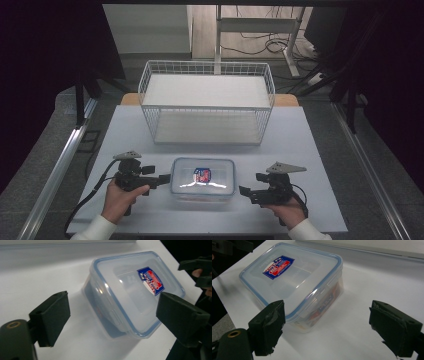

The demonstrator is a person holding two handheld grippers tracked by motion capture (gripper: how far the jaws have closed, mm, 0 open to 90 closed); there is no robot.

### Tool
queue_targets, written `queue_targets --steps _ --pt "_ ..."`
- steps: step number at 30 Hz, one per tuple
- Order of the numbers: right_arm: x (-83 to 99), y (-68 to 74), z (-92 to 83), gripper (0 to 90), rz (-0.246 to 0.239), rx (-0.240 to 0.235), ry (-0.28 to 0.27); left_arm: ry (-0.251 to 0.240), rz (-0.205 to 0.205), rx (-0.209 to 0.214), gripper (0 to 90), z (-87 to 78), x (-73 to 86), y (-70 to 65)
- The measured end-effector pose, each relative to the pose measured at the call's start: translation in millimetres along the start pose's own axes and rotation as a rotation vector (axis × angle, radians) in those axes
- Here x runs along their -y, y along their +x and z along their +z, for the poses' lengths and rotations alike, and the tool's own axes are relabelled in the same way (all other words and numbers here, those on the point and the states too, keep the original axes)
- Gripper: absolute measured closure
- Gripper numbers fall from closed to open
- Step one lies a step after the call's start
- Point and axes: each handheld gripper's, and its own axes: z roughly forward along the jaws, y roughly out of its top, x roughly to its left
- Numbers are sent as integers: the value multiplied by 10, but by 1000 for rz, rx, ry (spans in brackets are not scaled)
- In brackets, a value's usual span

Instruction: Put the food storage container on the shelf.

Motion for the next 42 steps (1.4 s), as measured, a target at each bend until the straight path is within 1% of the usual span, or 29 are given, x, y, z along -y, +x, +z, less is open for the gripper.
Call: queue_targets --steps 1,2,3,4,6,7,8,13,15,18,22,25,27,30,31,34,38,40,41,42 --pt "-14 -2 29 140 10 -12 5 7 -16 28 105 49 -19 28" --pt "-14 -2 29 140 10 -12 5 7 -16 28 102 49 -19 28" --pt "-24 -1 48 139 15 -18 7 21 -23 41 102 83 -31 54" --pt "-42 10 93 139 23 -28 12 33 -33 54 100 119 -43 85" --pt "-52 20 118 140 26 -30 13 46 -62 71 100 188 -60 130" --pt "-72 39 156 139 20 -34 18 47 -67 79 102 214 -61 139" --pt "-72 39 156 139 20 -34 18 45 -69 83 102 237 -59 142" --pt "-118 43 182 142 18 -29 12 71 -87 106 126 328 -53 183" --pt "-132 21 199 142 20 -24 12 86 -91 129 143 361 -47 194" --pt "-149 -12 231 142 50 -41 18 117 -95 172 154 414 -30 200" --pt "-175 -51 292 142 82 -72 20 131 -107 191 181 459 -18 214" --pt "-184 -88 373 136 119 -102 50 139 -111 207 210 467 -18 213" --pt "-186 -106 435 136 140 -114 64 136 -112 210 218 468 -13 207" --pt "-194 -122 526 136 184 -163 83 139 -114 205 236 465 -15 209" --pt "-195 -124 555 136 191 -172 90 141 -114 203 244 464 -17 210" --pt "-202 -115 619 136 201 -188 110 140 -115 200 255 466 -14 210" --pt "-215 -120 674 132 237 -213 127 143 -119 197 266 467 -15 207" --pt "-217 -125 698 137 248 -212 136 143 -120 197 266 466 -15 207" --pt "-218 -123 710 156 258 -214 139 142 -121 196 271 467 -14 207" --pt "-218 -123 710 156 258 -214 139 140 -122 193 271 467 -13 205"
